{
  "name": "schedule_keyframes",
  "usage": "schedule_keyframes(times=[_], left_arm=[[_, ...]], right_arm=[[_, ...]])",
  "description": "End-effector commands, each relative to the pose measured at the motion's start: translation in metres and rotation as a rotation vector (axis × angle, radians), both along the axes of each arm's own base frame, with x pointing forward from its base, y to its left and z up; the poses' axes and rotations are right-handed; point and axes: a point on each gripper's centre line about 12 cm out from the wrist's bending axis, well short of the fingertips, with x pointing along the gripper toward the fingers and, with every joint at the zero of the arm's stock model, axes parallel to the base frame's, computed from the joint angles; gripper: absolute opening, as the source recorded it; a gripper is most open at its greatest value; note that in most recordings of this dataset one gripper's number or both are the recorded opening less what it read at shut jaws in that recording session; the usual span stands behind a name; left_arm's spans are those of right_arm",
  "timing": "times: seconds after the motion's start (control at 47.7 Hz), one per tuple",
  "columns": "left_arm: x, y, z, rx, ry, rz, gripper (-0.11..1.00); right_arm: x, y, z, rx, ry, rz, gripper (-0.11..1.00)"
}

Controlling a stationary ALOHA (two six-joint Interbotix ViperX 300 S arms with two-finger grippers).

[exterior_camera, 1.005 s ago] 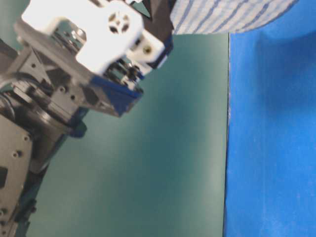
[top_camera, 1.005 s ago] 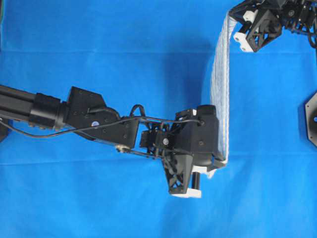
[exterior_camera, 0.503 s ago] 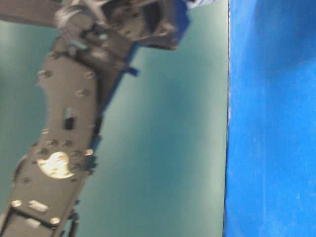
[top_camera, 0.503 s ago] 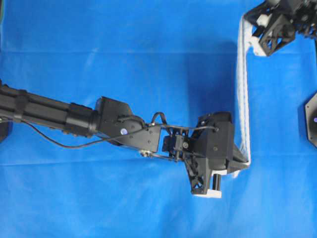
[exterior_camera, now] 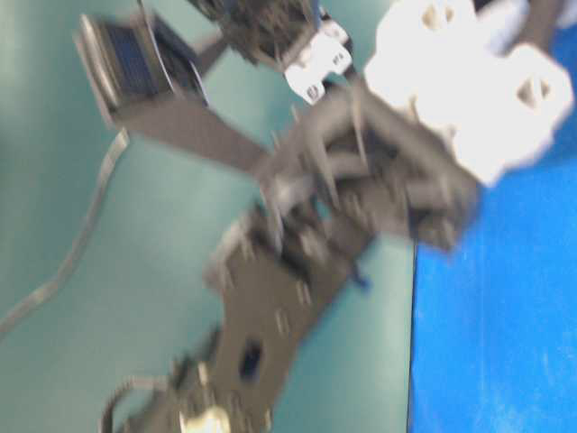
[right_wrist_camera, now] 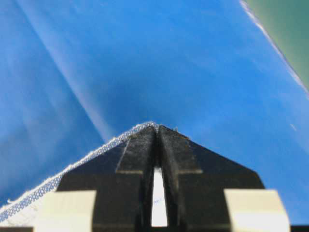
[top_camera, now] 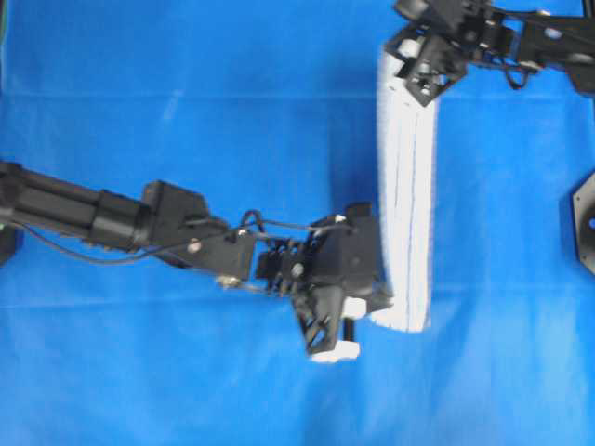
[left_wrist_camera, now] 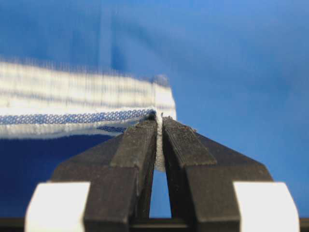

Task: Fold the blue towel.
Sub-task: 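Swing the held strip, right gripper moving far, left gripper near, laying it lengthwise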

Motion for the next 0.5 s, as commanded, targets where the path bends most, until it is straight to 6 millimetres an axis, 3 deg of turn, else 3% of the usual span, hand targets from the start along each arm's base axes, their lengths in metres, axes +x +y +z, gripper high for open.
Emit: schedule_keyframes(times=[0.0, 0.189, 0.482], left_arm=[[-0.009, -0.005, 0.018, -0.021, -0.029, -0.004, 0.03], [-0.025, -0.006, 0.01, -0.025, 0.003, -0.004, 0.03], [-0.024, -0.002, 0.008, -0.019, 0.007, 0.002, 0.03]], right_arm=[[0.019, -0.003, 0.01, -0.015, -0.046, 0.018, 0.03], [0.035, -0.002, 0.01, -0.018, -0.053, 0.039, 0.03], [0.035, -0.001, 0.008, -0.017, -0.05, 0.041, 0.03]])
